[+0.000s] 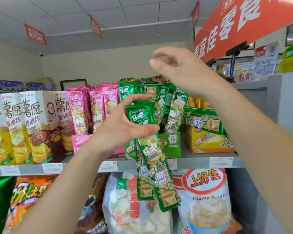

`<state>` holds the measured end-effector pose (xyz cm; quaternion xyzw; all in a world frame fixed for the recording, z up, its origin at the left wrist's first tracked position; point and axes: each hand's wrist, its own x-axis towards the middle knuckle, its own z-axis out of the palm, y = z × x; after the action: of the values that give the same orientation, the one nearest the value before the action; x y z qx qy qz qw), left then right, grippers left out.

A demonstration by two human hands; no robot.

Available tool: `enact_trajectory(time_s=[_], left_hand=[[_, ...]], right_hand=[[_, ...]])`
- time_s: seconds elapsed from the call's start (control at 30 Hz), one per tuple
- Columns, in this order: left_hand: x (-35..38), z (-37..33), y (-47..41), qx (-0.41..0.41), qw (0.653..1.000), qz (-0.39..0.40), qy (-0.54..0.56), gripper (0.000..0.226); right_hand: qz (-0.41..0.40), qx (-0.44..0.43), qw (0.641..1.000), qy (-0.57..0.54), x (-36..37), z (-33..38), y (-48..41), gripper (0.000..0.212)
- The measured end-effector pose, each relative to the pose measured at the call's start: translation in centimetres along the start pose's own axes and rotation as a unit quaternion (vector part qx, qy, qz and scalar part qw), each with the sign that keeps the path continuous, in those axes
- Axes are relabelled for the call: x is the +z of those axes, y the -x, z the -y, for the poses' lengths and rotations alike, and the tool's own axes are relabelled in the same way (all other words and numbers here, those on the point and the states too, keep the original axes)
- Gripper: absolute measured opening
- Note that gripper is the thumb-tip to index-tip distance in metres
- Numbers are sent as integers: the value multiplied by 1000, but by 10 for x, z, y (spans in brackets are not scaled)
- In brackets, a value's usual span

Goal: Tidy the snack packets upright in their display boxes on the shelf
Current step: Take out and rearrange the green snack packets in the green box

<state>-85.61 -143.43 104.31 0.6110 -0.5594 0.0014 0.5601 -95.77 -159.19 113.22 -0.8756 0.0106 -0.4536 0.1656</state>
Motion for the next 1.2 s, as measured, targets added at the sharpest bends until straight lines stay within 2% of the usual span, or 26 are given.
enact_trajectory(time_s=[0.03,0.1,0.13,0.2,0.27,0.37,0.43,0.47,0.5,0.53,0.57,0.6,0.63,0.7,0.77,0.83,1.0,1.1,1.2], left_hand=[[2,-2,-2,15,1000,-21,16,74],[7,-8,-8,39,995,-69,59,76],[10,-12,-11,46,992,-87,80,76],[14,-19,-19,55,988,-108,91,76],[21,-25,-27,73,991,-82,74,71],[27,-31,-36,44,993,18,105,62],[24,-36,-47,21,993,55,104,44],[22,-39,-56,35,995,41,82,33],[19,-43,-66,62,997,5,35,24],[16,-47,-78,97,994,-34,-45,23],[14,-50,-91,130,976,-54,-166,30],[13,-52,-103,148,937,-40,-313,39],[13,-52,-115,140,883,4,-447,49],[13,-50,-132,87,793,110,-594,66],[14,-43,-142,36,758,191,-623,77],[13,-39,-149,34,744,217,-632,77],[4,-37,-159,48,763,189,-616,87],[7,-37,-162,29,753,191,-629,83],[12,-38,-166,2,767,202,-609,80]], right_hand=[[9,13,997,-77,2,4,18,59],[81,55,981,-168,13,11,59,90],[117,66,976,-172,20,11,78,106],[149,73,971,-171,37,1,104,117],[132,108,957,-234,46,-9,115,111],[102,191,908,-359,49,-17,121,105],[70,191,899,-387,51,-22,125,94],[48,194,898,-392,52,-25,128,93],[24,209,894,-395,54,-27,130,98],[2,232,889,-396,55,-29,132,108],[-15,251,888,-386,56,-32,134,117],[-25,258,891,-374,58,-35,136,122],[-30,254,896,-364,59,-36,137,124],[-20,231,904,-358,61,-35,142,116],[-12,208,919,-334,63,-39,144,74],[10,182,931,-316,65,-42,146,58],[34,136,966,-215,68,-42,147,63],[37,130,974,-179,71,-43,146,69],[53,115,980,-152,72,-44,144,74]])
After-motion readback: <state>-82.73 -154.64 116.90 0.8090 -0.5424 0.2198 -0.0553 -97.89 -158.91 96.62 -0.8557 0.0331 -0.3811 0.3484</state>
